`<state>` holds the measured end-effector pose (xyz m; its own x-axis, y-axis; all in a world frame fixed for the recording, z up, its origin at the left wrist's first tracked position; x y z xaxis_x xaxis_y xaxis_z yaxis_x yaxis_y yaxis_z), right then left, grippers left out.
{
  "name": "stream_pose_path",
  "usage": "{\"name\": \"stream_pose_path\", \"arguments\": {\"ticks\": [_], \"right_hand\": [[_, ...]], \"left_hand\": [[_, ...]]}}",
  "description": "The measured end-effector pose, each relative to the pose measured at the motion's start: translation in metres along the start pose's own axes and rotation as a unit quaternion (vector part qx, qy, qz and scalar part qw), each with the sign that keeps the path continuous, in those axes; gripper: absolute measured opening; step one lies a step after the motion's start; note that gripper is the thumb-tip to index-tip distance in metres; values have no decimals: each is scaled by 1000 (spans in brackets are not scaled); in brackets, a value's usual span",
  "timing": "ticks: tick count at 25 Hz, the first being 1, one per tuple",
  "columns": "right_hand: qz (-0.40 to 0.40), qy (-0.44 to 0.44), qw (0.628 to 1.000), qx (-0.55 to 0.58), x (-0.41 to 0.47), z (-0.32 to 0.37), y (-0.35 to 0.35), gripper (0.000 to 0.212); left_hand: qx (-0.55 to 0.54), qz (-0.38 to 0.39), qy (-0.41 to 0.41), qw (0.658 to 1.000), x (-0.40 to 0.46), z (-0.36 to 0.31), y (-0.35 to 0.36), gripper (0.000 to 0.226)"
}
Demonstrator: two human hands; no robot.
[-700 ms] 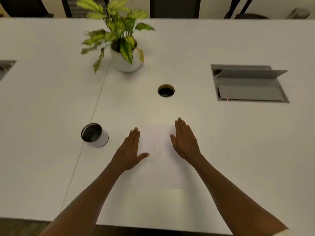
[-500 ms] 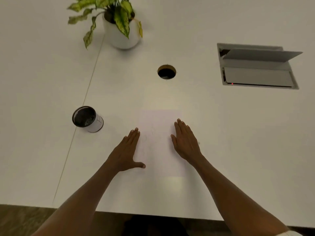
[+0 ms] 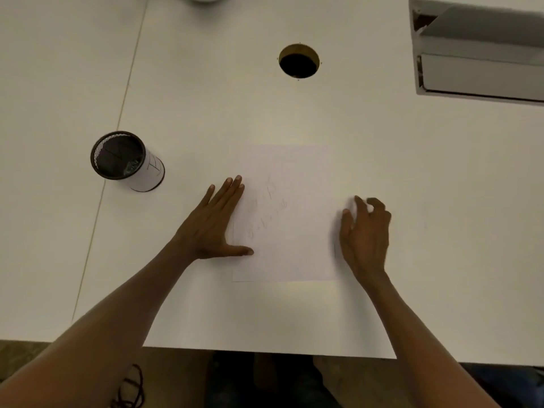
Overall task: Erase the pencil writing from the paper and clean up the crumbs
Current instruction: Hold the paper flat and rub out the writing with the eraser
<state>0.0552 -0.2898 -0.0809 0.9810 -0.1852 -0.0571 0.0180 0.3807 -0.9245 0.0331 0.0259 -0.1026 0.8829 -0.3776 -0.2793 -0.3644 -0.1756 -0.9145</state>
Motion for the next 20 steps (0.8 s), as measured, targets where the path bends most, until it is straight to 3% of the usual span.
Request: {"name": "stream_pose_path", "arguments": {"ticks": [4,7,12,20], "right_hand": [[21,-2,996,88,-9,-16,6,35],[3,52,989,138,1,-20,6,22],[-37,64,966,247,11,11,1,15],[136,-31,928,346,-7,96,59,19]], "left_hand": [[0,-30,-36,999,8,0,10,137],[-10,-73,-78,994,12,-2,11,137],[-8,-108,-68,992,12,0,13,131],[16,-89,-63,994,14,3,21,146]]}}
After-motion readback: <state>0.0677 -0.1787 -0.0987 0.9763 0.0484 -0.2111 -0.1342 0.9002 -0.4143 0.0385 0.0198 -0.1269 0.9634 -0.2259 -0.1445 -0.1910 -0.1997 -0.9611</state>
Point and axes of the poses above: each hand's wrist, its own x-axis towards the middle knuckle, its own y-axis out of the palm, z = x × y, the point moved 4 cm from there along x, towards the middle knuckle, and after that the axes turned 2 degrees about y, right-handed, at the moved point
